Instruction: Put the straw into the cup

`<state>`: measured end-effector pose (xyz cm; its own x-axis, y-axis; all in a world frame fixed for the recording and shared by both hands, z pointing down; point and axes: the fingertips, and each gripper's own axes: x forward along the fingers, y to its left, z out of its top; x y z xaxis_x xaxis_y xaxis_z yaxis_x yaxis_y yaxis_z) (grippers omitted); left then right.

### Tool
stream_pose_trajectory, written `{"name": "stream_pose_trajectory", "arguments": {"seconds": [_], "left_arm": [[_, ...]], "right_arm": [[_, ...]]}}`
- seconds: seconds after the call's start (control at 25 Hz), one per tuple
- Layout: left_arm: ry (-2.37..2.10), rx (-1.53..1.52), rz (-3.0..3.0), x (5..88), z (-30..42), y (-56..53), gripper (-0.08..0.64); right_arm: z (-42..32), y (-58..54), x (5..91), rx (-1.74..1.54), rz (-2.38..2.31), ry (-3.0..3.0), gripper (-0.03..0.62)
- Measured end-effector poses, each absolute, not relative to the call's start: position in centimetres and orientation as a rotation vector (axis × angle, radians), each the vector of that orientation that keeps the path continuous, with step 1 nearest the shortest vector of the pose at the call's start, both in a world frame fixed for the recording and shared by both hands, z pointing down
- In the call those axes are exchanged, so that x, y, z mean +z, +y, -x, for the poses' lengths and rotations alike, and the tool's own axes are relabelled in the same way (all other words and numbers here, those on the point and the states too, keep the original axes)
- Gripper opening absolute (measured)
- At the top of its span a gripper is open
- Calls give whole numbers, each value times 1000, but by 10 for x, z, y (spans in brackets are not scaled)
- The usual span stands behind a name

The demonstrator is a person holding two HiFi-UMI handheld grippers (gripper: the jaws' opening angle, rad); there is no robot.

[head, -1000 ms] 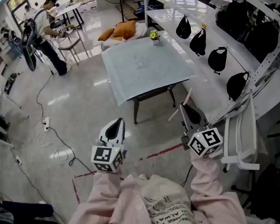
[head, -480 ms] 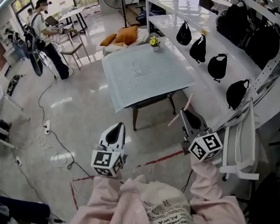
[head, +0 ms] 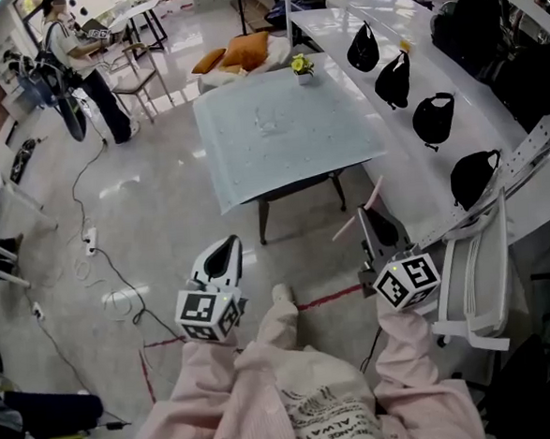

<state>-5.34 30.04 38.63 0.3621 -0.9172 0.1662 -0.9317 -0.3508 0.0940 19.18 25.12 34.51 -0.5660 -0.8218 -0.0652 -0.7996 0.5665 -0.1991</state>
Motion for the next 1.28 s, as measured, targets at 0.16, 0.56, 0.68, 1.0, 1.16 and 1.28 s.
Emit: {"name": "stream_pose_trajectory", "arguments": {"seconds": [0.16,0.56,0.68,1.0,1.16,1.28], "left_arm": [[-1657,117,-2440,394,54,266,-2],[-1600,128,-2453,397,67,152,-2],[-1584,135,-2452,402,74,120,-2],[-1568,116,-2443,409,96,56,-2],[-1557,115,-2434,416,101,36,-2],[-1550,120,-2423,423,104,24,-2]], "right_arm": [[-188,223,351,-233,1386,2651,17],[-170,121,356,-251,1424,2649,17],[-164,90,361,-276,1444,2643,17],[-146,28,363,-285,1472,2632,17],[-138,6,368,-289,1471,2632,17],[-136,-7,376,-313,1482,2632,17]]}}
